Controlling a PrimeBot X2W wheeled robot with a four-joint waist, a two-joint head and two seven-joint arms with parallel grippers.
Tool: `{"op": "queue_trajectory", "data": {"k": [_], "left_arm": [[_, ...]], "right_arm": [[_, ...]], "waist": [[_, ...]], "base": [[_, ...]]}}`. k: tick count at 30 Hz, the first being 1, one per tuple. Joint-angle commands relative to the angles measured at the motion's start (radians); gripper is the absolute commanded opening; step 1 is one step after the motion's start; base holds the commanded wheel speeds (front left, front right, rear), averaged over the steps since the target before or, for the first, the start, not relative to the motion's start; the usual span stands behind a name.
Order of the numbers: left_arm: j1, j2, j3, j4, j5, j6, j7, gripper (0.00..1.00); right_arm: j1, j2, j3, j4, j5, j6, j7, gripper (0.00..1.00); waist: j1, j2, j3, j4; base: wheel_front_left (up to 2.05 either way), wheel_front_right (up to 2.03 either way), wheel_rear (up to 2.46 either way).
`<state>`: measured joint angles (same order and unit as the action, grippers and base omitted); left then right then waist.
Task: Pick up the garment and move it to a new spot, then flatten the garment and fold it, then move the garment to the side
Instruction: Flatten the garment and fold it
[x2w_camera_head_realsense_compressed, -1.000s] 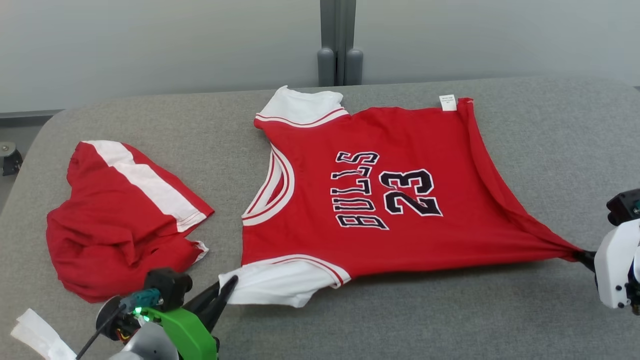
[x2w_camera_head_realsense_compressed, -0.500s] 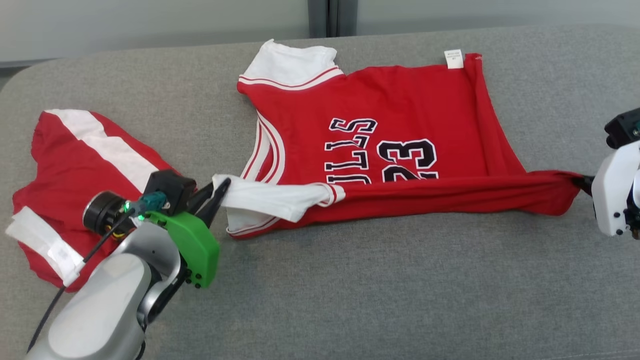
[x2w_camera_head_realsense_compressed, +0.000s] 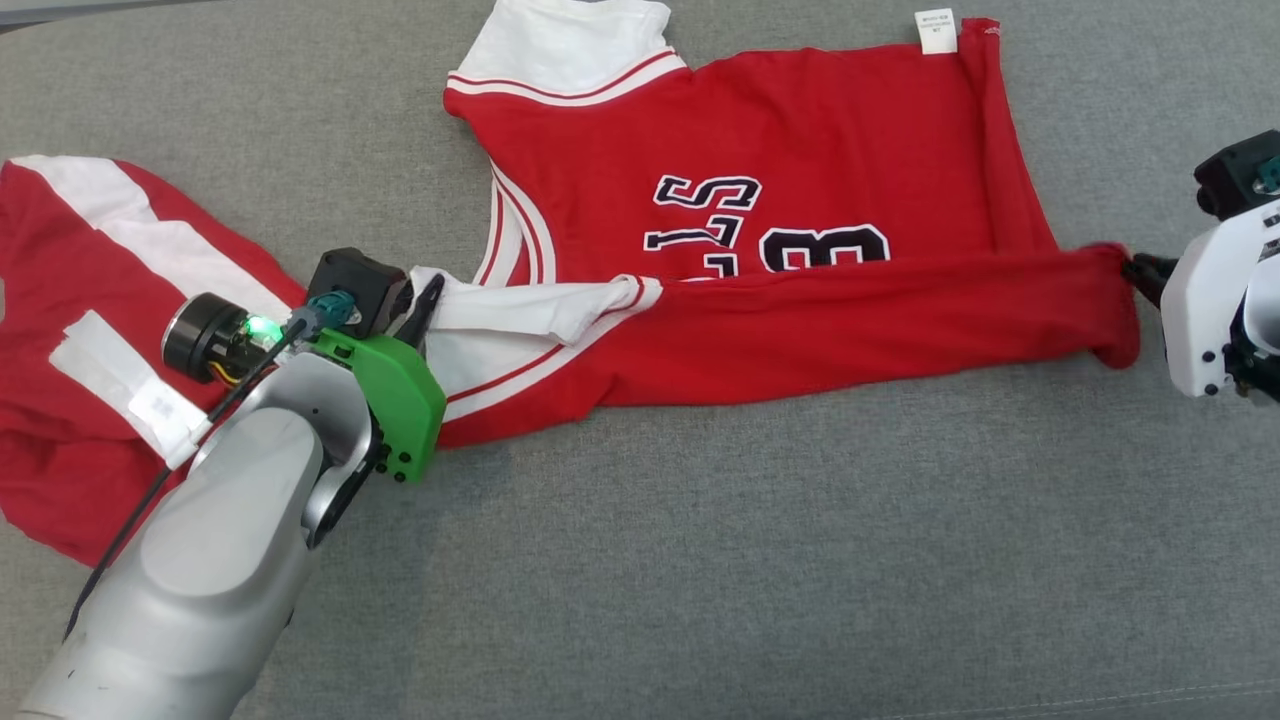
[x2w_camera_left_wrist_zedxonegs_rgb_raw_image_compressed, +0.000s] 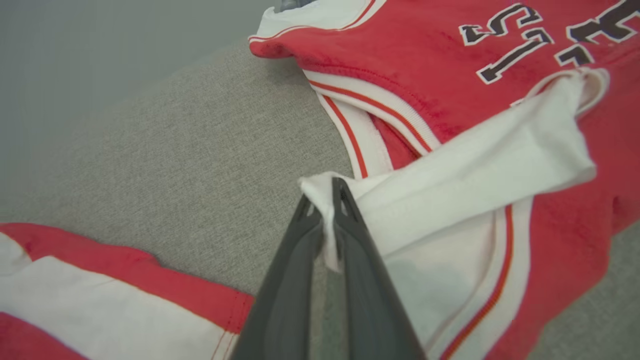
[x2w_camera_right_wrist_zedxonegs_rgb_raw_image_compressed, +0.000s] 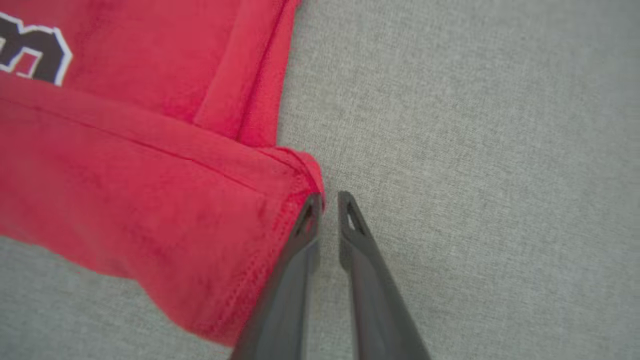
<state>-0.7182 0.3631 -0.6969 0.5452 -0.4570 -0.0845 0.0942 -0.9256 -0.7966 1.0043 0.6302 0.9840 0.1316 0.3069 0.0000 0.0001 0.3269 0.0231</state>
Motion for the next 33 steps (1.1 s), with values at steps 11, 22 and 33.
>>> {"op": "queue_trajectory", "data": {"k": [11, 22, 33], "left_arm": [[0.018, -0.097, 0.137, 0.059, -0.061, 0.150, -0.299, 1.00], [0.282, -0.201, 0.389, -0.274, 0.001, 0.245, -0.359, 1.00], [0.574, -0.307, 0.526, -0.434, 0.164, 0.193, -0.360, 1.00]], "right_arm": [[0.032, 0.061, -0.080, 0.110, 0.071, -0.002, -0.362, 1.00], [0.208, 0.142, -0.368, 0.064, -0.011, -0.002, -0.572, 1.00], [0.654, 0.441, -0.934, -0.224, -0.373, -0.001, -0.572, 1.00]], "waist": [[0.0000, -0.0001, -0.057, 0.009], [0.0000, -0.0001, -0.154, 0.002], [0.0000, -0.0001, -0.219, -0.016]], "base": [[0.00, 0.00, 0.00], [0.00, 0.00, 0.00], [0.00, 0.00, 0.00]]}}
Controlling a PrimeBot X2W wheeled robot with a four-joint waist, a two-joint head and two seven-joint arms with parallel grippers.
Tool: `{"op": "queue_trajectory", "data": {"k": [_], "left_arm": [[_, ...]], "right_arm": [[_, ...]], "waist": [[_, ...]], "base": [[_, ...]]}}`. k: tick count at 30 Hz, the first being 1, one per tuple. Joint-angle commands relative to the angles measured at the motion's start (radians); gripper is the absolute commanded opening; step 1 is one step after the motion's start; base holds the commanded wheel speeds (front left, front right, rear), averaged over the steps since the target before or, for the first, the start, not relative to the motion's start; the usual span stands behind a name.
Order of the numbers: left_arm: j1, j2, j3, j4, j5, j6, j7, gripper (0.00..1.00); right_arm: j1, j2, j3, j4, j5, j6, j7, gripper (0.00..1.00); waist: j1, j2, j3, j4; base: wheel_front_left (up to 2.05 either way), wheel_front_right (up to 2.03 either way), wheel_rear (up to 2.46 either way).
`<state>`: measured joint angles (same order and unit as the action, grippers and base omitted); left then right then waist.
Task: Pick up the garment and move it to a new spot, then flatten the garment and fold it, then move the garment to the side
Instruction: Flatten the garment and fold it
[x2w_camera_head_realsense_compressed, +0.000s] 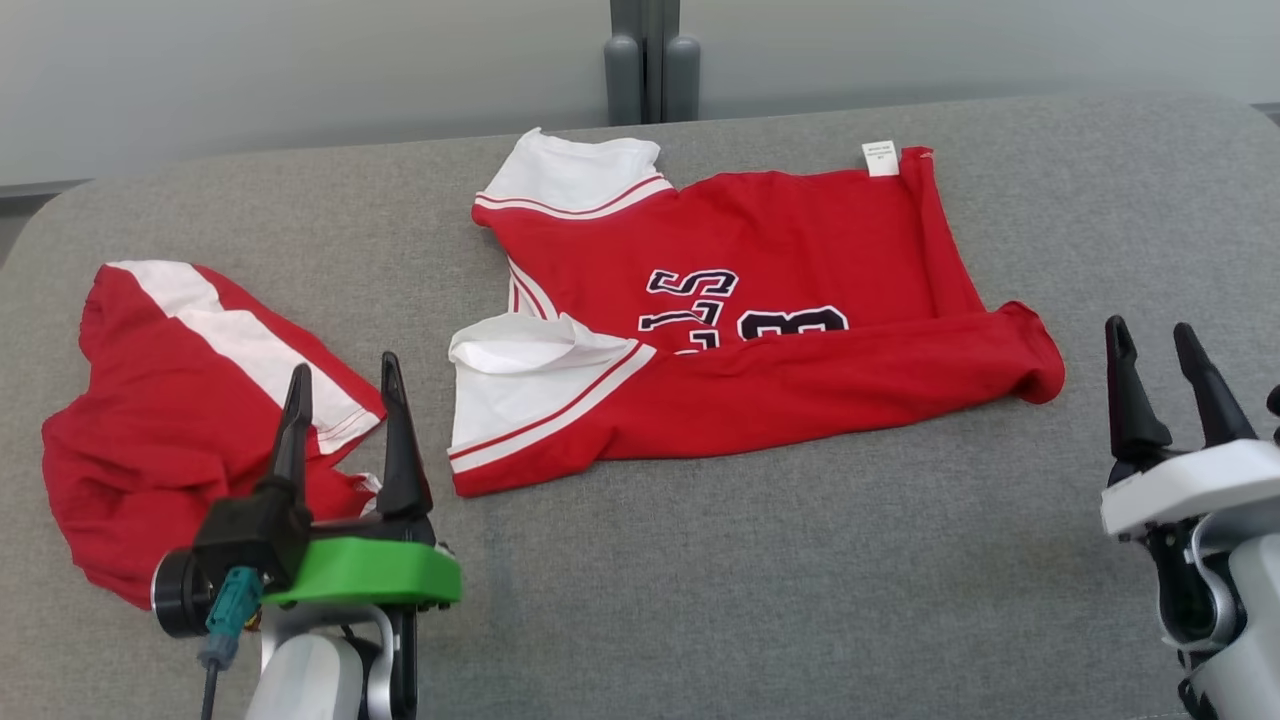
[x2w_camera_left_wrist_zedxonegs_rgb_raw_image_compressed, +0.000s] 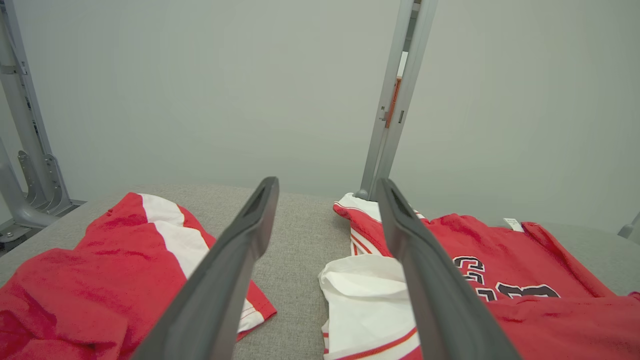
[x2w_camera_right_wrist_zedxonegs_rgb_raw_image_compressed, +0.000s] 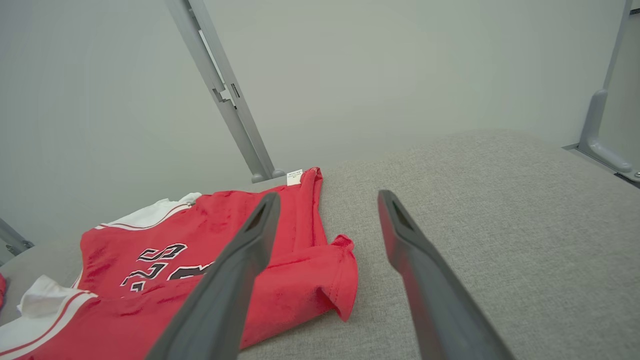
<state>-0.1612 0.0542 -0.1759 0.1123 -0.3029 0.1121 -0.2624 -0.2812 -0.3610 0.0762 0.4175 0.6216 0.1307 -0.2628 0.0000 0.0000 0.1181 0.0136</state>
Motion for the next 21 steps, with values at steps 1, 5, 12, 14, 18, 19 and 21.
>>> {"op": "queue_trajectory", "data": {"k": [1, 5, 12, 14, 18, 19, 21], "left_arm": [[0.031, 0.000, 0.006, 0.001, 0.021, -0.005, -0.003, 1.00], [0.073, -0.003, 0.008, 0.031, 0.022, 0.007, -0.003, 1.00], [0.046, -0.002, -0.025, 0.168, 0.012, 0.030, -0.003, 1.00], [0.021, -0.002, -0.045, 0.242, 0.029, 0.035, -0.003, 1.00], [-0.039, -0.001, -0.064, 0.384, 0.030, 0.062, -0.003, 1.00], [-0.051, -0.001, -0.059, 0.410, 0.013, 0.074, -0.003, 1.00], [-0.075, -0.001, -0.064, 0.465, -0.024, 0.082, -0.003, 1.00]], "right_arm": [[0.034, 0.027, -0.026, -0.029, -0.027, 0.000, -0.003, 1.00], [0.101, 0.106, -0.077, -0.082, -0.082, 0.000, -0.003, 1.00], [0.119, 0.141, -0.068, -0.095, -0.122, 0.000, -0.003, 1.00], [0.112, 0.138, -0.063, -0.095, -0.123, 0.000, -0.003, 1.00], [0.096, 0.129, -0.054, -0.098, -0.126, 0.000, -0.003, 1.00], [0.093, 0.126, -0.052, -0.098, -0.125, 0.000, -0.003, 1.00], [0.092, 0.120, -0.049, -0.091, -0.123, 0.000, -0.003, 1.00]], "waist": [[0.0000, 0.0000, -0.012, -0.009], [0.0000, 0.0000, -0.018, -0.032], [0.0000, 0.0000, -0.010, -0.070], [0.0000, 0.0000, -0.004, -0.081], [0.0000, 0.0000, 0.013, -0.100], [0.0000, 0.0000, 0.018, -0.104], [0.0000, 0.0000, 0.026, -0.110]], "base": [[0.00, 0.00, 0.00], [0.00, 0.00, 0.00], [0.00, 0.00, 0.00], [0.00, 0.00, 0.00], [0.00, 0.00, 0.00], [0.00, 0.00, 0.00], [0.00, 0.00, 0.00]]}}
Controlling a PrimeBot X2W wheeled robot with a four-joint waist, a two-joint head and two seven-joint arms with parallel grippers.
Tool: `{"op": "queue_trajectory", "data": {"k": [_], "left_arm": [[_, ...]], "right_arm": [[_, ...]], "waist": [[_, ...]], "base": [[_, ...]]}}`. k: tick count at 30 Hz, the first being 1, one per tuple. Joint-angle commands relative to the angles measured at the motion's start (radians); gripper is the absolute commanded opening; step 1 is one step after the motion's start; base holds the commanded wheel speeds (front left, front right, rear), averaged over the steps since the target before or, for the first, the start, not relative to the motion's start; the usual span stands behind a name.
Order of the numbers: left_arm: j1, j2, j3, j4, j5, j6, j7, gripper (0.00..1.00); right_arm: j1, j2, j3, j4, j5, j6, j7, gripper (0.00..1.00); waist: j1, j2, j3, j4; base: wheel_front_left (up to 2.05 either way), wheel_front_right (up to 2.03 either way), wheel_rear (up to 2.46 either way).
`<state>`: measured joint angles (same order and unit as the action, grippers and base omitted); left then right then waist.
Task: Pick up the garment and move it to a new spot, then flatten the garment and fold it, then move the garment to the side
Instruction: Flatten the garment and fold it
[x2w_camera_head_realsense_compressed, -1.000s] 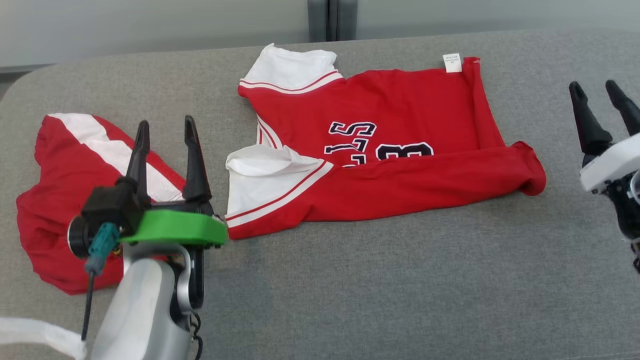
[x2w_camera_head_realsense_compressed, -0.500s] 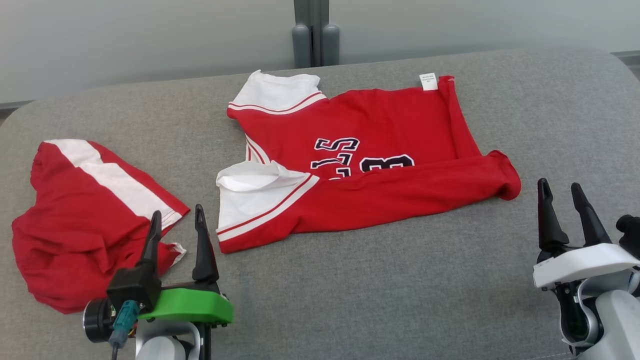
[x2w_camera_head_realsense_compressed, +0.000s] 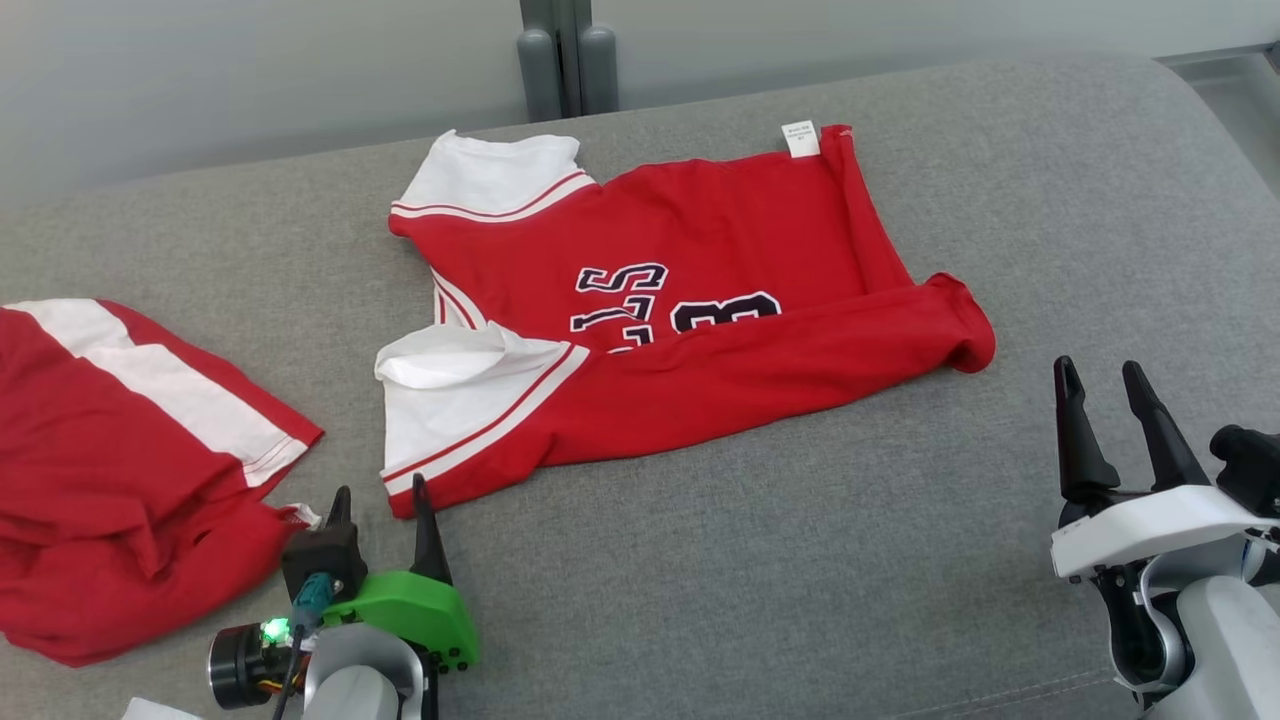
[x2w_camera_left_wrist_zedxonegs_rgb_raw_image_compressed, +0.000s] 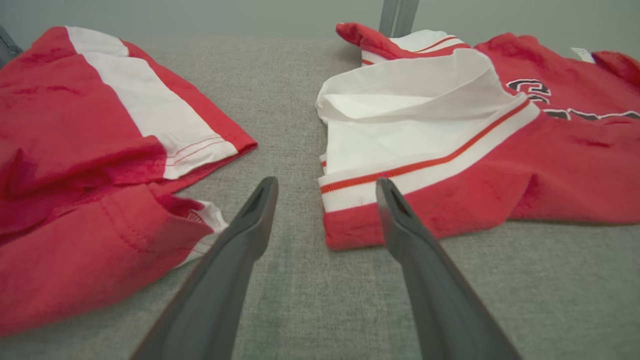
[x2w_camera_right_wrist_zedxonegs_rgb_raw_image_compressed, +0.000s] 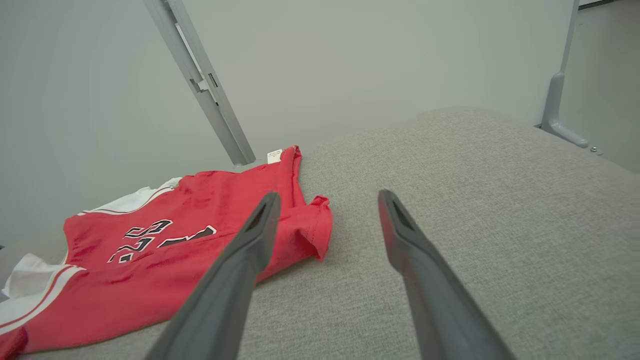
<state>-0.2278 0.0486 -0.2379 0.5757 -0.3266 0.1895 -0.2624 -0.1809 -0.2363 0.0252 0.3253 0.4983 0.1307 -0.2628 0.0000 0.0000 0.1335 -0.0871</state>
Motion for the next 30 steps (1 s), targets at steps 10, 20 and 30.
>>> {"op": "queue_trajectory", "data": {"k": [10, 20, 30], "left_arm": [[-0.133, 0.004, -0.041, 0.243, -0.019, 0.041, 0.000, 1.00], [-0.157, 0.004, -0.075, 0.142, -0.013, 0.010, -0.002, 0.00], [-0.094, 0.005, -0.078, -0.098, 0.031, 0.025, -0.002, 0.00]], "right_arm": [[-0.035, -0.031, 0.019, -0.004, -0.005, 0.000, -0.003, 1.00], [-0.088, -0.036, 0.029, 0.124, -0.045, 0.000, 0.016, 1.00], [-0.220, 0.005, -0.005, 0.362, -0.013, 0.000, 0.089, 1.00]], "waist": [[0.0000, 0.0000, 0.049, -0.031], [0.0000, 0.0000, 0.055, 0.026], [0.0000, 0.0000, 0.075, 0.111]], "base": [[0.00, 0.00, 0.00], [0.00, 0.00, 0.00], [0.00, 0.00, 0.00]]}}
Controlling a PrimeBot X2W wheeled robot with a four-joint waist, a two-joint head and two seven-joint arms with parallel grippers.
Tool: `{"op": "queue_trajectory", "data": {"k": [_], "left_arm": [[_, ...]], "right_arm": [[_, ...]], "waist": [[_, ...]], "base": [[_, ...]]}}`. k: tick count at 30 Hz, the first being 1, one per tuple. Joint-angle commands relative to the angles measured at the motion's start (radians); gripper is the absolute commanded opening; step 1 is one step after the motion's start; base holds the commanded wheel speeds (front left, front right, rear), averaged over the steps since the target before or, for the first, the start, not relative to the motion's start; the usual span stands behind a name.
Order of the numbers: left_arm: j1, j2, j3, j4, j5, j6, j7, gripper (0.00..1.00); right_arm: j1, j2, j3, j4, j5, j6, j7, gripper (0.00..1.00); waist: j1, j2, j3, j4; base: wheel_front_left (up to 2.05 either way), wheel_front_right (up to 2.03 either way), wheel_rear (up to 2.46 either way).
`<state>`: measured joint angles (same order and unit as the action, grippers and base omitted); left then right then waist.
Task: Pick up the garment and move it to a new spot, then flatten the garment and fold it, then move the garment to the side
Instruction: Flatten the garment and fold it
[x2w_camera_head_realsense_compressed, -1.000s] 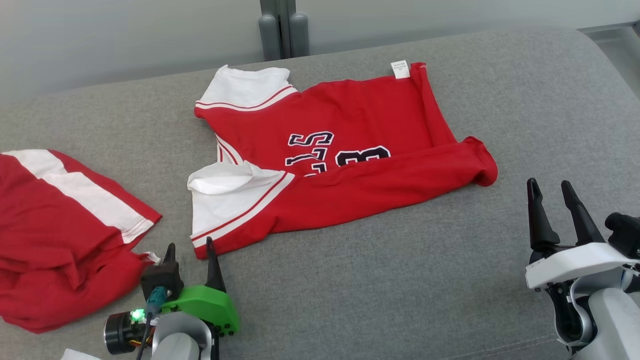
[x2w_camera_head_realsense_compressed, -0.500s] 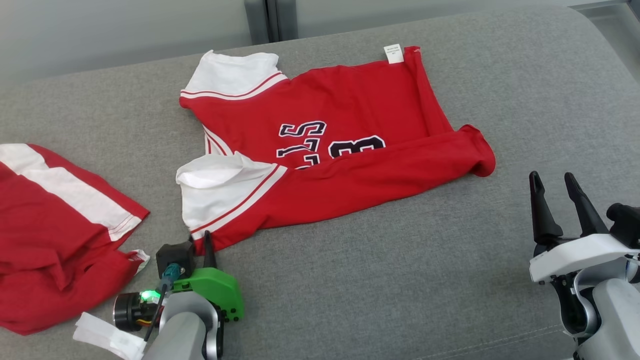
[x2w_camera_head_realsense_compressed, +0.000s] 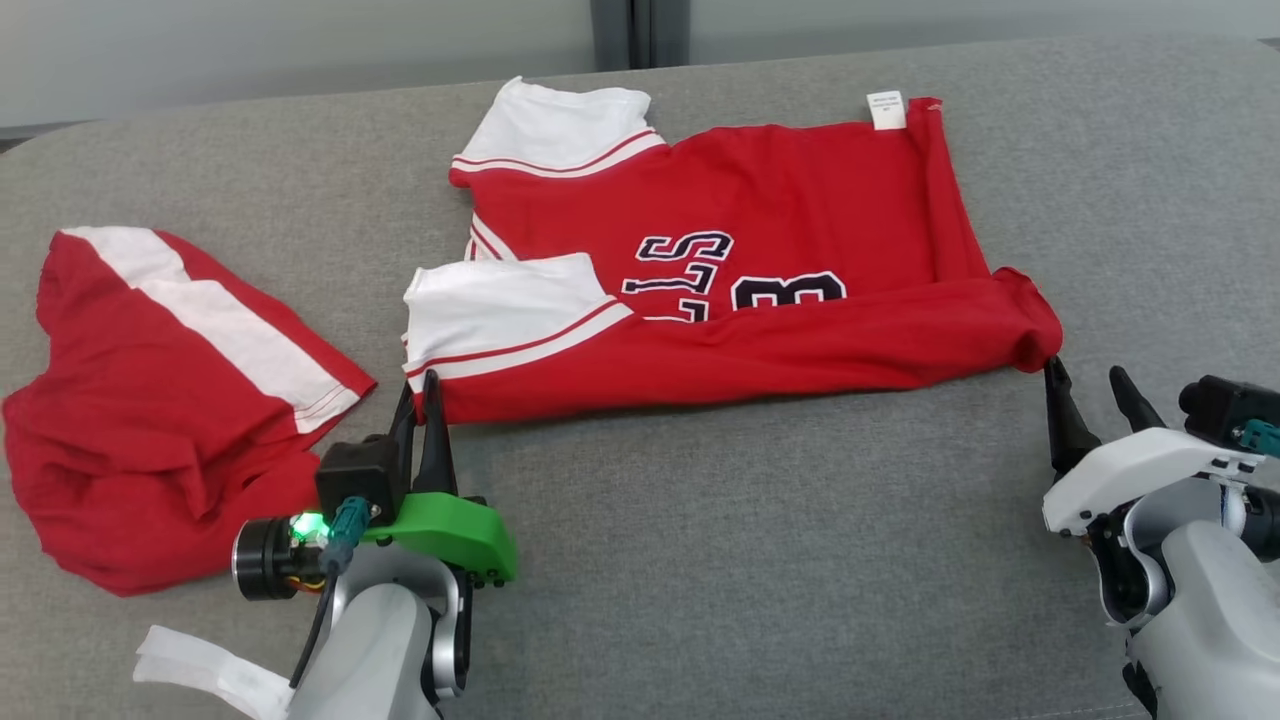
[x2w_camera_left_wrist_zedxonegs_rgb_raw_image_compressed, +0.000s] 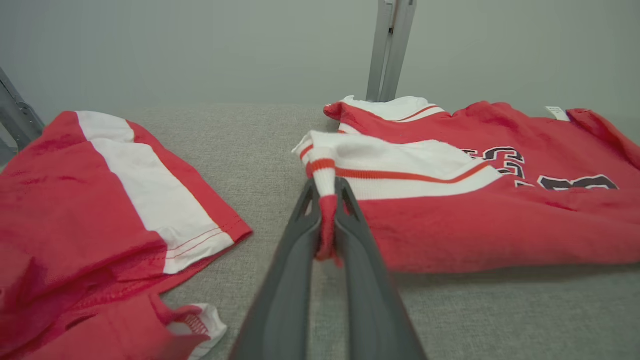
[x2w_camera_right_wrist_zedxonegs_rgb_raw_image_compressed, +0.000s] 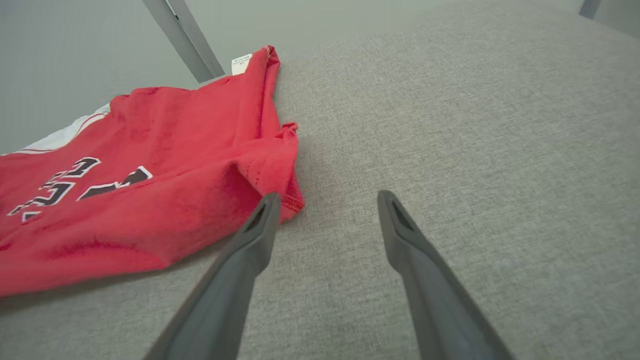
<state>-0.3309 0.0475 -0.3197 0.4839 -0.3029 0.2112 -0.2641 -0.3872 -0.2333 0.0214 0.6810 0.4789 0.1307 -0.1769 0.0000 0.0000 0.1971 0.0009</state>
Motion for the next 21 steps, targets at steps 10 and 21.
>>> {"op": "queue_trajectory", "data": {"k": [10, 21], "left_arm": [[0.029, 0.006, -0.038, -0.025, 0.026, -0.016, 0.000, 0.00], [0.010, 0.006, -0.082, 0.008, 0.005, -0.014, 0.000, 0.00]], "right_arm": [[-0.110, 0.013, 0.022, 0.153, 0.093, 0.000, 0.002, 1.00], [-0.102, 0.021, 0.042, 0.081, 0.200, 0.000, -0.081, 1.00]], "waist": [[0.0000, 0.0000, 0.021, 0.071], [0.0000, 0.0000, 0.011, 0.065]], "base": [[0.00, 0.00, 0.00], [0.00, 0.00, 0.00]]}}
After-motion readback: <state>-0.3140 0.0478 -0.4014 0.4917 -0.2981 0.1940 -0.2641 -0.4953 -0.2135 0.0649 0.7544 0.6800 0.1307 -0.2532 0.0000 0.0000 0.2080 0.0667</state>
